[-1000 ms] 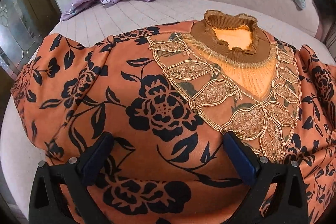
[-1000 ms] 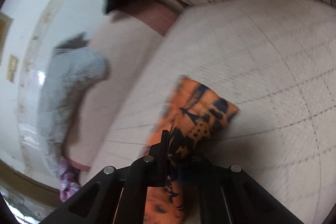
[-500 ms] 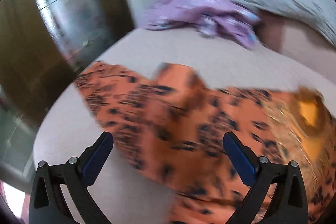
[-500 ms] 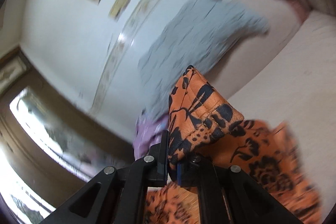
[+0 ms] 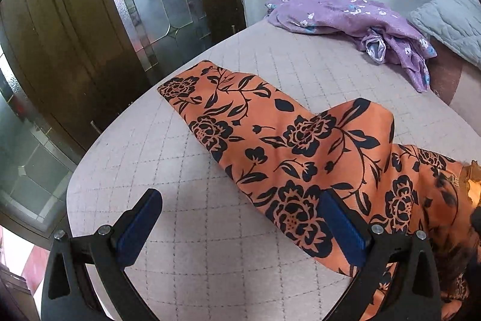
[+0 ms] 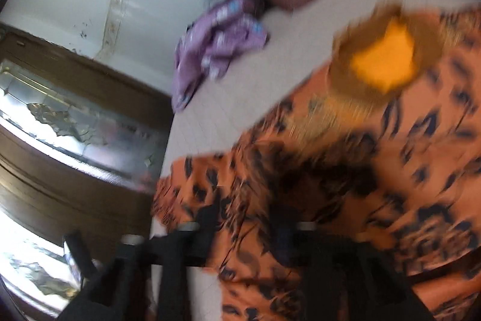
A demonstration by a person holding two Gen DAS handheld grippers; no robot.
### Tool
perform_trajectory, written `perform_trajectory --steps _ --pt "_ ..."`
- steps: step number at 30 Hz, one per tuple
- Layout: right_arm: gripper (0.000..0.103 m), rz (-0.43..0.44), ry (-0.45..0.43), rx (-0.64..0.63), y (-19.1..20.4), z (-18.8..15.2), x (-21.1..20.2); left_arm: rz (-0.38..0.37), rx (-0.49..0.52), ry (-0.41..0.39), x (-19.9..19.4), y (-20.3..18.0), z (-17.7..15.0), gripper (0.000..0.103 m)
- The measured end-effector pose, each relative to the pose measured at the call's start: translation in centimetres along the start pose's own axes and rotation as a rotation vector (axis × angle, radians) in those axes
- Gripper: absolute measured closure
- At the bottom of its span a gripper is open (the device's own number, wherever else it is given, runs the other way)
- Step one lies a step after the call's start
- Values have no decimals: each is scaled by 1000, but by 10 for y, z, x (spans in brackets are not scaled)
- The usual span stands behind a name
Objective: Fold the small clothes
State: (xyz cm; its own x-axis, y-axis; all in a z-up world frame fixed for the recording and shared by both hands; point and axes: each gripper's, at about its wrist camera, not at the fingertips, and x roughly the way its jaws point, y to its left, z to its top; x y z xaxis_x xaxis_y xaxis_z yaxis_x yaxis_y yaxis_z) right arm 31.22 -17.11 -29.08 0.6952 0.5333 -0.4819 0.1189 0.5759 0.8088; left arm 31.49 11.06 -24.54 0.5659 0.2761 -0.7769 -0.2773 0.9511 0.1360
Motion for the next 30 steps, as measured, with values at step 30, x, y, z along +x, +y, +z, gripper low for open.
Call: perform_trajectory --steps 30 --pt "48 -505 -55 -137 -99 23 -175 -155 328 -62 -34 -107 -32 0"
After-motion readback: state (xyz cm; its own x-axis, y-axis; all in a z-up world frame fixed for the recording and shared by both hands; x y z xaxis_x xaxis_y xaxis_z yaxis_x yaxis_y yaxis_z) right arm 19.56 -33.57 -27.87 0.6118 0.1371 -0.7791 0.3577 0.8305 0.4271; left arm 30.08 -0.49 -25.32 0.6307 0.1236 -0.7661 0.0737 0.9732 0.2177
